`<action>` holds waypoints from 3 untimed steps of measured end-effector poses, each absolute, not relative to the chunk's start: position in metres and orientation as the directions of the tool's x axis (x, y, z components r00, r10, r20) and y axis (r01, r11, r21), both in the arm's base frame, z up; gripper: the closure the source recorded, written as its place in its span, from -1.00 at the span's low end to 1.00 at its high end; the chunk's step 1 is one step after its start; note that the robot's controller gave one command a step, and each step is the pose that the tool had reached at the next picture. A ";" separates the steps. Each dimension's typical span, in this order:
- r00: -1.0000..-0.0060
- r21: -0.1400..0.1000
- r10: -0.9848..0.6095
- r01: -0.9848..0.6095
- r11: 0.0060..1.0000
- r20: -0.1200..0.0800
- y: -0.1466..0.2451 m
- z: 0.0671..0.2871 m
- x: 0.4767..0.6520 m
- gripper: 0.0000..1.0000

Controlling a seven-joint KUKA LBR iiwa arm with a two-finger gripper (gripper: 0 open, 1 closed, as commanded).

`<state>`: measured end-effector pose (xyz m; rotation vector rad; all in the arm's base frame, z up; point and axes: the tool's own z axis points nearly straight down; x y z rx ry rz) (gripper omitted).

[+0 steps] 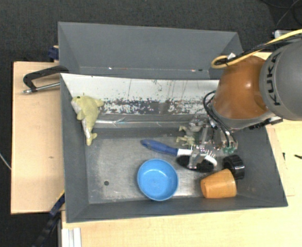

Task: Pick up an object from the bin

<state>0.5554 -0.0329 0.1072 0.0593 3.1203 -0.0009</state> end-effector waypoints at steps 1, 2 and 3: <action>-0.941 -0.009 -0.336 -0.336 0.942 -0.024 0.004 0.093 0.517 -1.00; -0.941 -0.004 -0.338 -0.338 0.941 -0.022 0.007 0.091 0.516 1.00; -0.814 -0.005 -0.581 -0.581 0.814 -0.010 0.022 0.224 0.535 1.00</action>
Offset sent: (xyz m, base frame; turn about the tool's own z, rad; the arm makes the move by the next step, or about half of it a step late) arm -0.0456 0.0378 -0.0201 -0.3853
